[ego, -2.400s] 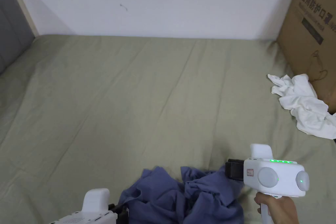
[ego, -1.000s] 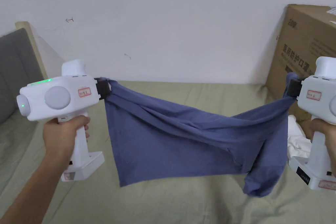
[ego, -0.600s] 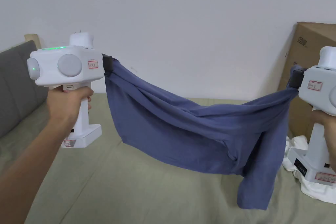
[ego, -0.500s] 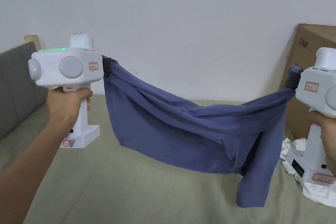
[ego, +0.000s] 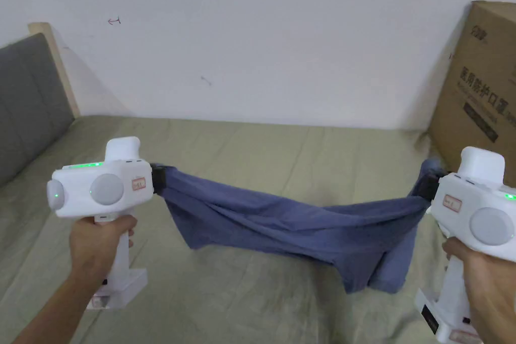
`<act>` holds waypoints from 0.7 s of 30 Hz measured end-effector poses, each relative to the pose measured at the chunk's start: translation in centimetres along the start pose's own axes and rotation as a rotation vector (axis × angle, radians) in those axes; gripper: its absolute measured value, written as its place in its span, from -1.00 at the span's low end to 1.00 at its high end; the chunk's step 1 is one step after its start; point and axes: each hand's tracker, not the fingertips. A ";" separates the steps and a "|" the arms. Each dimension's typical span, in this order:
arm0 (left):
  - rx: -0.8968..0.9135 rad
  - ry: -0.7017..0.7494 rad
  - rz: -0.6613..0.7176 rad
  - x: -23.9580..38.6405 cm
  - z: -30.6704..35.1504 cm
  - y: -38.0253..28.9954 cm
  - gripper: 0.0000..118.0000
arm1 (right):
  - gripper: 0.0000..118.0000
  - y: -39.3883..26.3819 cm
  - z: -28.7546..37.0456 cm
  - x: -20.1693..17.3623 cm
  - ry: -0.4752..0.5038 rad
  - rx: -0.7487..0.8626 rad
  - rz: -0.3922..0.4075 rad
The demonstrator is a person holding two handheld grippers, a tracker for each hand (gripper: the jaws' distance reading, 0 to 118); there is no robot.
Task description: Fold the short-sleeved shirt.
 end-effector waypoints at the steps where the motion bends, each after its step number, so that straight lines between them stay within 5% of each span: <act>1: -0.018 0.001 0.007 -0.4 -0.1 -1.4 -0.77 | -0.92 -1.1 0.1 0.3 -0.004 -0.014 -0.009; 21: -0.130 0.019 0.137 -6.2 9.6 -20.8 -0.77 | -0.92 -16.9 13.8 4.3 -0.069 -0.088 -0.109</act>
